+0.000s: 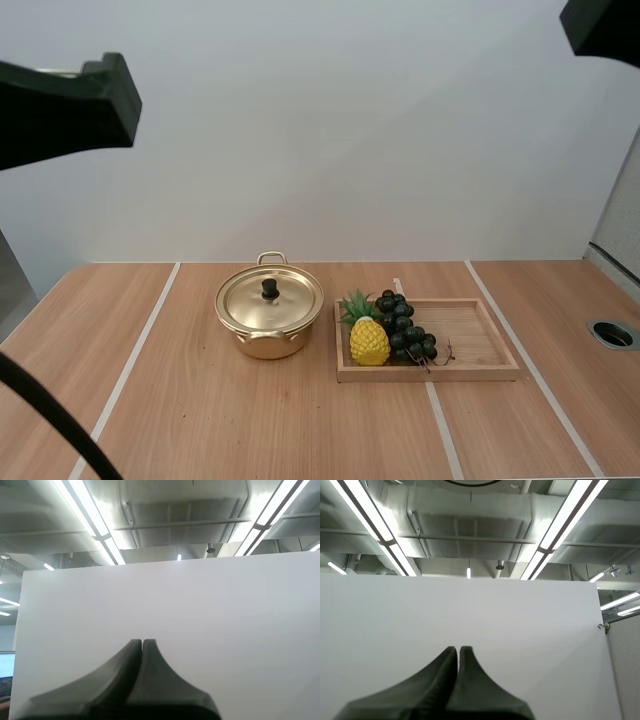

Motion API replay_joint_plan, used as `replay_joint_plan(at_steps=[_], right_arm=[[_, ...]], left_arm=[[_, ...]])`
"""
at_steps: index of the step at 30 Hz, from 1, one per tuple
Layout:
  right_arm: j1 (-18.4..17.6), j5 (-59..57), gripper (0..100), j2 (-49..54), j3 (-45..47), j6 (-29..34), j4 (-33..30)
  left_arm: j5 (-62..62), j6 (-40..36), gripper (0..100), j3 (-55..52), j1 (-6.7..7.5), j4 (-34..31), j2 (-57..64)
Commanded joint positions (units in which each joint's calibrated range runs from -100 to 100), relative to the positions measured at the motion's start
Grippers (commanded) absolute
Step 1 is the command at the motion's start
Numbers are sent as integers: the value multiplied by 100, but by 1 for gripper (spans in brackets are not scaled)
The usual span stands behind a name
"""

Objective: Open the pot, put the grape inside, and close it

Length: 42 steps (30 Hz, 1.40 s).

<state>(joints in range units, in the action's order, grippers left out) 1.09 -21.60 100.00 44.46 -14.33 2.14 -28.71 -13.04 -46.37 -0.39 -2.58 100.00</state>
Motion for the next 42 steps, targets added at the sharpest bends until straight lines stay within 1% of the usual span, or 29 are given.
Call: replay_joint_plan(at_steps=[1, 3, 4, 5, 6, 7, 9, 13, 18, 21, 27, 30, 33, 36, 40, 42], right_arm=[[20, -286, 44, 0, -73, -26, -46], [20, -286, 78, 0, -73, -26, -46], [20, -286, 97, 0, -73, -26, -46], [20, -286, 100, 0, -73, -26, -46], [20, -286, 100, 0, -73, -26, -46], [20, -286, 100, 0, -73, -26, -56], [20, -286, 100, 0, -73, -26, -56], [20, -286, 100, 0, -73, -26, -45], [20, -205, 100, 0, -73, -53, -44], [20, -258, 100, -185, -202, -353, -44], [20, -2045, 100, -1383, -1149, -469, 221], [20, -2854, 100, -2057, -1747, -825, 260], [20, -3584, 100, -2618, -2155, -958, 260], [20, -4410, 100, -3062, -2420, -958, 260], [20, -5228, 100, -3589, -2459, -1090, 270], [20, -5518, 100, -3862, -2459, -1162, 270]], left_arm=[[-419, -75, 24, 86, -11, 2, 0], [-461, -75, 45, 86, -29, -8, 0], [-513, -75, 60, 86, -47, -8, 0], [-550, -75, 77, 86, -69, -25, 0], [-605, -57, 95, 86, -95, -25, 0], [-654, -57, 100, 86, -112, -25, 0], [-718, 0, 100, 86, -129, -30, 0], [-733, 493, 100, 86, -138, -65, 0], [-801, 734, 100, 130, -138, -65, -37], [-1278, 1064, 100, 310, -138, -22, -463], [-2812, 1554, 100, 1080, -138, 257, -1904], [-3503, 1659, 100, 1529, -138, 288, -2646], [-4052, 1764, 100, 1874, -138, 419, -3315], [-4545, 2125, 100, 2075, -138, 817, -3813], [-5007, 2593, 100, 2088, -138, 1539, -4393], [-5261, 2767, 100, 2088, -138, 1741, -4685]])
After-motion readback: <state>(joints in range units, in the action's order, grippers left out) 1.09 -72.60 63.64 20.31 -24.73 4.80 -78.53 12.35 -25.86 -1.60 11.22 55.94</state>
